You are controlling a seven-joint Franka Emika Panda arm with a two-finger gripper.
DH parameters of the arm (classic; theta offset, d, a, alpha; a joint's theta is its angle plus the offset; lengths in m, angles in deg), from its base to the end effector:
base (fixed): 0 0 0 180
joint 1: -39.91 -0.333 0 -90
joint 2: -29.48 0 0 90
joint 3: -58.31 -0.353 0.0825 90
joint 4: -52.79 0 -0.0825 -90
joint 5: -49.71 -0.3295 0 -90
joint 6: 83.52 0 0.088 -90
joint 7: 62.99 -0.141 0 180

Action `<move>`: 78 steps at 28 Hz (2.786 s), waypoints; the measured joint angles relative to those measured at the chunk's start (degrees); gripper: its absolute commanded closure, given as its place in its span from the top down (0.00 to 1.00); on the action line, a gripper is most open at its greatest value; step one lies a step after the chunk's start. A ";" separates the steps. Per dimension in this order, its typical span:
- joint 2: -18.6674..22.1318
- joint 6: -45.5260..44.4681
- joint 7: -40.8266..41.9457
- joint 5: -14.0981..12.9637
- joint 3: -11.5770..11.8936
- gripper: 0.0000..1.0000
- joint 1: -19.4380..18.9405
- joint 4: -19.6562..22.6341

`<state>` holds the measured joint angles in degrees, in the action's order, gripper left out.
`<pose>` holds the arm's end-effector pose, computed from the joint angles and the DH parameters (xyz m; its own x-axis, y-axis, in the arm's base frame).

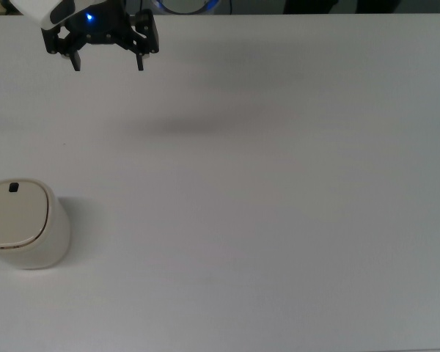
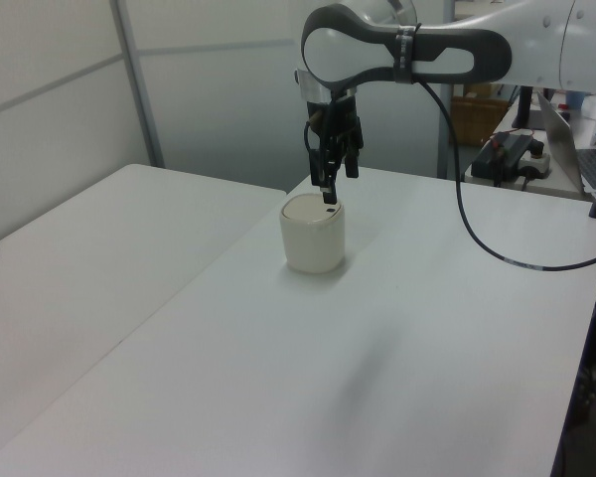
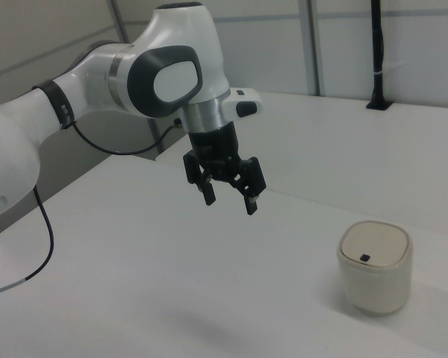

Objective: Open the trash can

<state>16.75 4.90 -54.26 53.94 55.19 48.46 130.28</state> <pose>0.5676 -0.0685 0.5971 0.9977 0.0544 -0.0401 0.0566 -0.9968 0.0564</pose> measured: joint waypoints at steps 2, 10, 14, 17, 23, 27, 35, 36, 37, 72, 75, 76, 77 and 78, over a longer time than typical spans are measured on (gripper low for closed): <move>0.00 0.00 0.07 0.00 0.00 0.43 0.00 -0.01; -0.01 0.00 0.95 -0.05 0.08 0.00 0.19 -0.01; -0.03 0.96 0.96 -0.04 1.11 0.00 0.56 -0.01; -0.07 4.52 0.95 -0.05 2.89 0.00 1.35 -0.01; -1.60 11.48 -0.28 -0.10 5.27 0.00 4.22 0.00; -4.02 15.89 -0.97 -0.15 5.40 0.00 6.25 0.04; -10.74 27.17 -4.59 -0.22 5.40 0.00 7.61 0.08; -11.44 28.46 -4.88 -0.22 5.40 0.00 7.61 0.10; -12.14 29.85 -5.09 -0.22 5.40 0.00 7.61 0.10; -9.87 31.11 -5.83 -5.17 5.09 0.35 7.62 -0.27; -7.83 26.33 -5.83 -5.22 4.68 0.56 7.31 -0.27; -7.31 24.87 -5.83 -5.23 4.61 0.63 7.08 -0.28; -6.65 22.97 -5.83 -5.24 4.53 0.68 6.72 -0.27; -6.21 21.76 -5.83 -5.24 4.49 0.74 6.43 -0.27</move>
<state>10.54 26.67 -60.09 48.69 59.68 54.88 130.01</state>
